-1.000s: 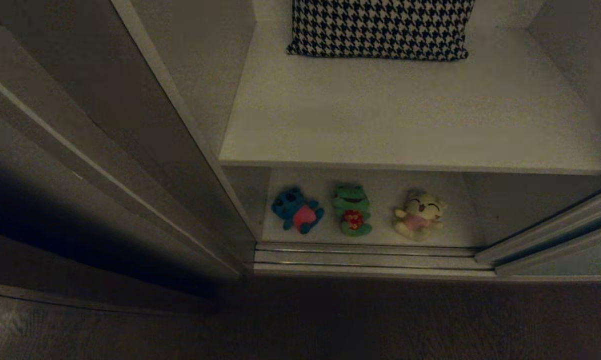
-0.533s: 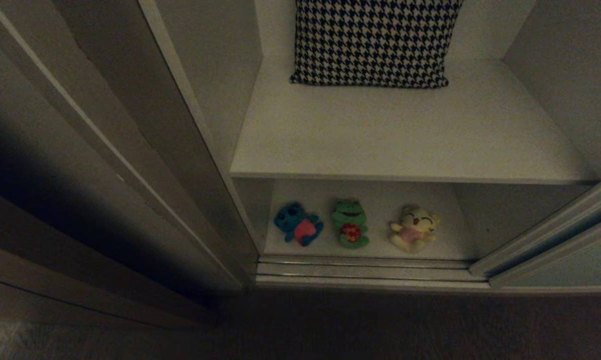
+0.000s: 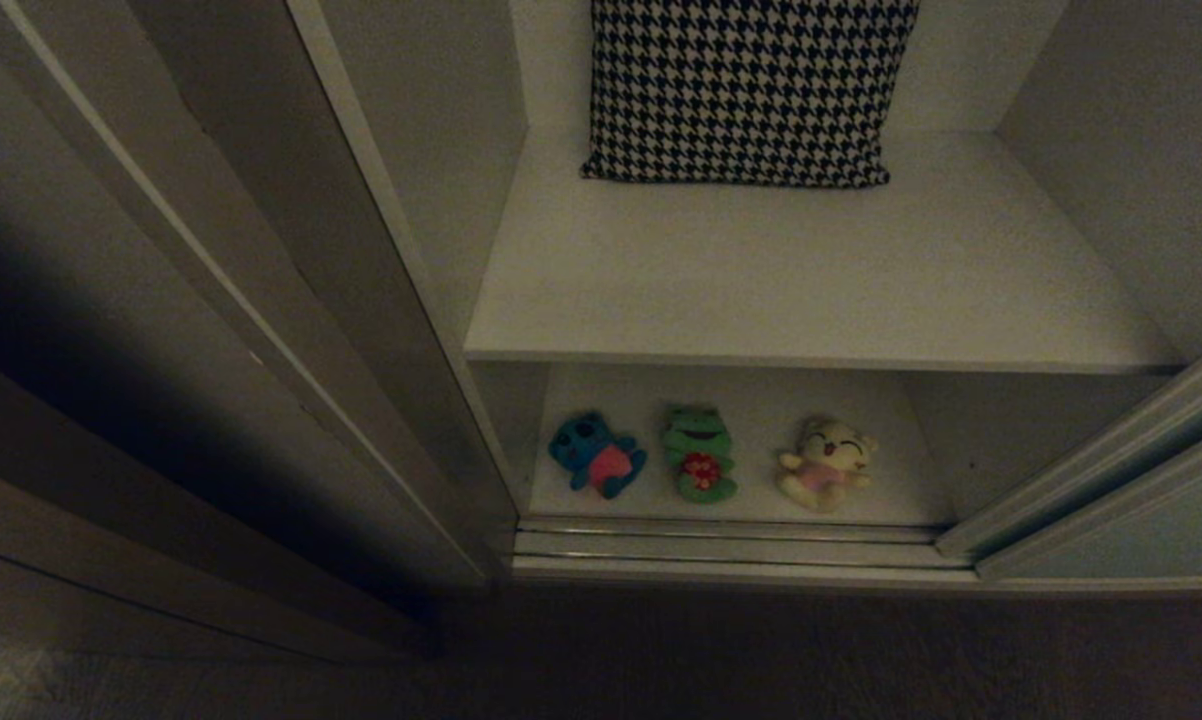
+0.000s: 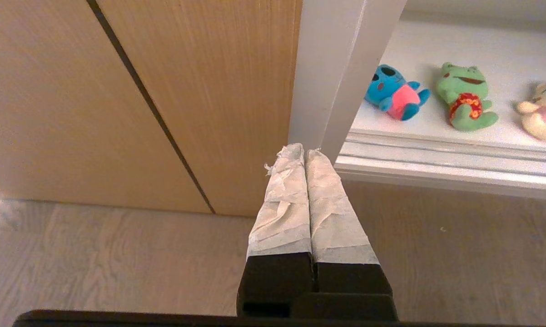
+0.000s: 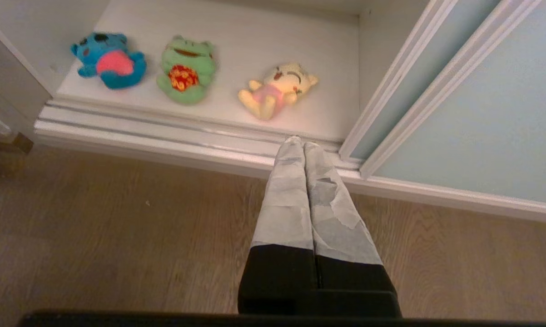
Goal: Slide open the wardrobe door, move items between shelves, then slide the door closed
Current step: Close the door
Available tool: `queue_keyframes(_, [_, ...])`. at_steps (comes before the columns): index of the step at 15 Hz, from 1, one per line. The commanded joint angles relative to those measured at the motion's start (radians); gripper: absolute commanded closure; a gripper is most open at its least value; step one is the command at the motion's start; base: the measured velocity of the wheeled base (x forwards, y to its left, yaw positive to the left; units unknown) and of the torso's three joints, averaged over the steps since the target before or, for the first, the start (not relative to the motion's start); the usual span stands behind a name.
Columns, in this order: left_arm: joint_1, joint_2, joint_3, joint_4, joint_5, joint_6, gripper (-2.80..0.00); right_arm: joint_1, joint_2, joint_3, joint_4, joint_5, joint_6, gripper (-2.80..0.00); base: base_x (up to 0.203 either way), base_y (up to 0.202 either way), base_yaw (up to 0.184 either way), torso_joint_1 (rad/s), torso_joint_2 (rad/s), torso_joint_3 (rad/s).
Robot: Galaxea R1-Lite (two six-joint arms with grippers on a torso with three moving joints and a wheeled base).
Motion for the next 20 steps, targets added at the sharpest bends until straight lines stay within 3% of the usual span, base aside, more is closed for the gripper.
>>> queue_keyframes(1, [0.0, 0.002, 0.002, 0.0, 0.0, -0.004, 0.0, 0.0, 0.0, 0.0, 0.0, 0.0, -0.001, 0.0, 0.0, 0.0, 0.0, 0.0, 0.0, 0.058])
queue_keyframes(14, [0.0, 0.002, 0.003, 0.001, 0.0, -0.004, 0.0, 0.0, 0.0, 0.0, 0.0, 0.0, -0.001, 0.0, 0.0, 0.0, 0.0, 0.0, 0.0, 0.002])
queue_keyframes(20, [0.0, 0.002, 0.001, 0.001, 0.0, -0.004, 0.0, 0.0, 0.0, -0.001, 0.0, 0.0, -0.001, 0.0, 0.001, -0.142, 0.003, 0.001, 0.0, 0.003])
